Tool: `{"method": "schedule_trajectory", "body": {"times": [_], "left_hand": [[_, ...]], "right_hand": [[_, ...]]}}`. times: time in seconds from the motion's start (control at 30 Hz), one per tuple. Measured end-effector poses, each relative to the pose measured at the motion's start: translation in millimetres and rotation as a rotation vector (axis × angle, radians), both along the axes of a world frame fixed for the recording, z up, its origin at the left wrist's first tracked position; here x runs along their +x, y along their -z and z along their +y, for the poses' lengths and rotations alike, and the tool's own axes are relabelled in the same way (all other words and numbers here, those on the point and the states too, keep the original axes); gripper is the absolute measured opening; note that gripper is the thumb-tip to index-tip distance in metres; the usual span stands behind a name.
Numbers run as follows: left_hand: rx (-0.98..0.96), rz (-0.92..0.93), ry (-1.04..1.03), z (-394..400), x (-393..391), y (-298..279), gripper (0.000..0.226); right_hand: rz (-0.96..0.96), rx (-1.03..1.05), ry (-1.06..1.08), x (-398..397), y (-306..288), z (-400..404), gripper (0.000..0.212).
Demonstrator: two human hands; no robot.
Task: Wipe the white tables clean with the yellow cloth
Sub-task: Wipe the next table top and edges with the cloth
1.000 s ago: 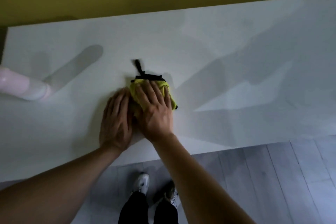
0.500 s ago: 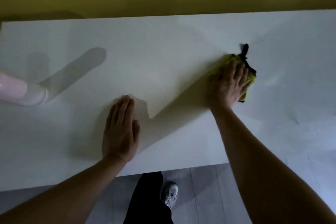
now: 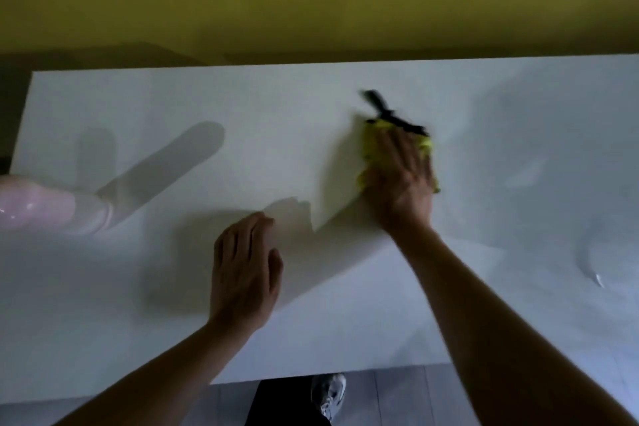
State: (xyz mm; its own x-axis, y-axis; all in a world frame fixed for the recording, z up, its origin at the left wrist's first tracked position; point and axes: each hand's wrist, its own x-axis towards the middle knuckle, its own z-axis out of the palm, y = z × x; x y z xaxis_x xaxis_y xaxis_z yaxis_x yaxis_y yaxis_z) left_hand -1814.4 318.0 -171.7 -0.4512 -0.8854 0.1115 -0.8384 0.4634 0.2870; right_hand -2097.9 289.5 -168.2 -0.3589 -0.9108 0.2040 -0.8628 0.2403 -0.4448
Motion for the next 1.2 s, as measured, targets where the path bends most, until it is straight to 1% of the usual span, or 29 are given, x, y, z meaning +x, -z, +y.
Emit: {"method": "schedule_trajectory", "body": {"times": [0.07, 0.13, 0.17, 0.23, 0.27, 0.3, 0.33, 0.47, 0.53, 0.6, 0.63, 0.7, 0.83, 0.9, 0.97, 1.0, 1.03, 1.07, 1.13, 1.17, 1.2], "left_hand": [[-0.013, 0.002, -0.006, -29, -6, -4, 0.048], [-0.002, -0.006, -0.054, -64, -15, -7, 0.056], [0.01, -0.012, -0.082, -80, -20, -8, 0.06], [0.028, -0.025, -0.11, -104, -29, -5, 0.062], [0.028, -0.026, -0.116, -111, -33, -3, 0.063], [0.023, -0.026, -0.12, -115, -35, -1, 0.062], [0.015, -0.024, -0.121, -117, -35, 2, 0.062], [-0.039, -0.003, -0.12, -118, -33, 10, 0.057], [-0.03, -0.011, -0.116, -118, -33, 9, 0.057], [-0.013, -0.012, -0.124, -119, -35, 7, 0.059], [0.0, -0.01, -0.13, -119, -35, 6, 0.06], [0.022, -0.015, -0.136, -118, -36, 5, 0.063], [0.039, -0.042, -0.133, -120, -34, 7, 0.065], [0.033, -0.047, -0.134, -121, -35, 9, 0.065], [0.031, -0.047, -0.144, -121, -37, 9, 0.065], [0.026, -0.045, -0.149, -121, -37, 9, 0.065], [0.016, -0.048, -0.152, -121, -37, 9, 0.065], [0.006, -0.049, -0.148, -121, -38, 9, 0.064], [0.001, -0.045, -0.138, -121, -37, 9, 0.063], [0.002, -0.046, -0.138, -121, -36, 9, 0.062], [0.004, -0.046, -0.141, -121, -36, 9, 0.062]], "right_hand": [[-0.024, 0.082, 0.204, -34, -4, 2, 0.066], [-0.063, 0.171, 0.384, -45, -6, -4, 0.073], [-0.069, 0.181, 0.457, -42, -6, -9, 0.077], [-0.072, 0.189, 0.576, -26, -4, -20, 0.074], [-0.065, 0.189, 0.598, -11, -3, -27, 0.073], [-0.054, 0.177, 0.568, 8, -2, -34, 0.075], [-0.043, 0.149, 0.485, 30, -2, -41, 0.075], [-0.021, 0.037, -0.044, 104, 1, -75, 0.061], [-0.005, 0.034, -0.171, 102, 3, -85, 0.058], [0.006, 0.01, -0.232, 81, 4, -88, 0.058], [0.011, 0.004, -0.229, 66, 4, -87, 0.059], [0.015, 0.01, -0.11, 24, 1, -88, 0.06], [0.018, 0.15, 0.294, -61, -7, -95, 0.067], [-0.043, 0.185, 0.479, -74, -7, -104, 0.071], [-0.077, 0.216, 0.591, -61, -5, -118, 0.072], [-0.059, 0.242, 0.577, -46, -3, -127, 0.071], [-0.027, 0.268, 0.498, -24, -1, -137, 0.071], [0.009, 0.278, 0.367, 3, -1, -147, 0.073], [0.039, 0.238, 0.035, 61, -3, -167, 0.075], [0.024, 0.202, -0.114, 87, -4, -174, 0.072], [0.007, 0.17, -0.217, 104, -5, -180, 0.068]]}}
